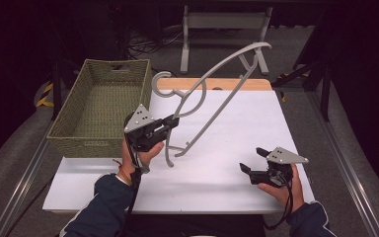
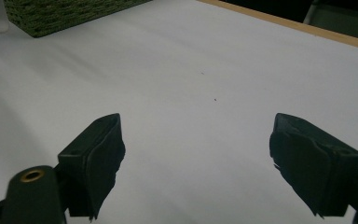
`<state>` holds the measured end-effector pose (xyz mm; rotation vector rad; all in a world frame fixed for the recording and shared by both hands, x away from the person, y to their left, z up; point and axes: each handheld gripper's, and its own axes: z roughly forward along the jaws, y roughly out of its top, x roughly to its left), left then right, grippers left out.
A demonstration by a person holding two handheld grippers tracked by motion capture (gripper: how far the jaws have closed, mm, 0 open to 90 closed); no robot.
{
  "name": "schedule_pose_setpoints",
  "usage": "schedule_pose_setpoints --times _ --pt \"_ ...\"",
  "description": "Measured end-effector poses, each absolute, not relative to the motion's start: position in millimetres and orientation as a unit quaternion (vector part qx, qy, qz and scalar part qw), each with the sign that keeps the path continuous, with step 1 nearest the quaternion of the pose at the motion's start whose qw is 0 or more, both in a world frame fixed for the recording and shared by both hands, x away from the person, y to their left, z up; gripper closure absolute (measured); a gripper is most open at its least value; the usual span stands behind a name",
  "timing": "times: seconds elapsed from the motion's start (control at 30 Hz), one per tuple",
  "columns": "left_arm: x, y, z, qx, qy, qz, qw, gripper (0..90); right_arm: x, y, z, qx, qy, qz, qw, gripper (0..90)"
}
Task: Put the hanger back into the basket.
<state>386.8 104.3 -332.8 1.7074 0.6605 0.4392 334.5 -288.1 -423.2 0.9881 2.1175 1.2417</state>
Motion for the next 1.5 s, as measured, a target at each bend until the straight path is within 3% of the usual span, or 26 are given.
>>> schedule_pose_setpoints --times 0.57,1.13,1.5 --pt "383.2 154.3 -295.4 0.709 0.322 0.215 0.589 81.9 335.1 -283.0 -426.9 0.354 0.786 0.452 0.231 16.5" --pt "391.8 204.8 -263.0 0.698 0.343 0.286 0.56 81.9 336.6 -284.6 -428.5 0.362 0.783 0.451 0.229 16.3" --pt "412.7 244.1 -265.5 0.685 0.381 0.341 0.519 81.8 337.7 -281.0 -432.5 0.361 0.789 0.443 0.226 16.3"
